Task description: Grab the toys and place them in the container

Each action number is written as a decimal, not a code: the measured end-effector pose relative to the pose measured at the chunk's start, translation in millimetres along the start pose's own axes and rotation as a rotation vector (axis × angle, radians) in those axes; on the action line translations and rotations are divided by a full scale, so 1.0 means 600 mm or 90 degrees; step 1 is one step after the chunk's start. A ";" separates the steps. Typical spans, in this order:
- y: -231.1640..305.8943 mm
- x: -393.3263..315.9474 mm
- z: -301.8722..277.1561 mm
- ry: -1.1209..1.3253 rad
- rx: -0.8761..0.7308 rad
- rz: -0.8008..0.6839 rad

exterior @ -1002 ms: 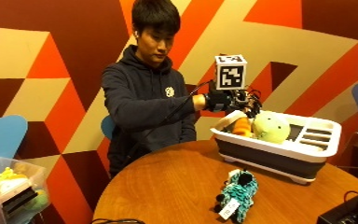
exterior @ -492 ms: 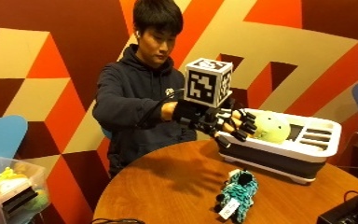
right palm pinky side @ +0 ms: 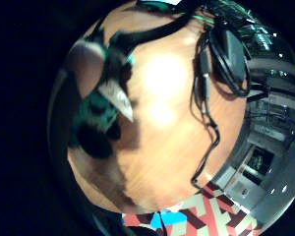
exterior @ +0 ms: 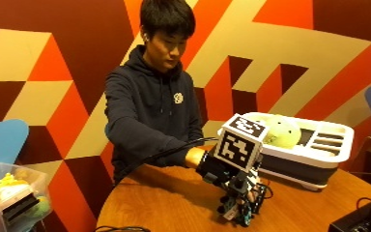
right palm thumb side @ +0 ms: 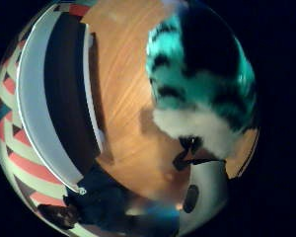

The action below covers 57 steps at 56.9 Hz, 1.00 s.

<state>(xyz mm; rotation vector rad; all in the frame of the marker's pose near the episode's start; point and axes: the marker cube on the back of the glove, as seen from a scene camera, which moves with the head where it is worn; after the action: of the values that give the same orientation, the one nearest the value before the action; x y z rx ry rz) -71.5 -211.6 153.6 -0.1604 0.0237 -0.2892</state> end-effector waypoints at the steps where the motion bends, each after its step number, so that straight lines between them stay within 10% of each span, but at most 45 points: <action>1: 0.001 -0.001 -0.003 -0.002 0.003 -0.003; 57: 0.092 -0.030 -0.090 -0.024 -0.010 -0.048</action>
<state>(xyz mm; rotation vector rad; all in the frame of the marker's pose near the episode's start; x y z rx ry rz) -75.8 -162.6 91.4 -0.1820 -0.0178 -0.3613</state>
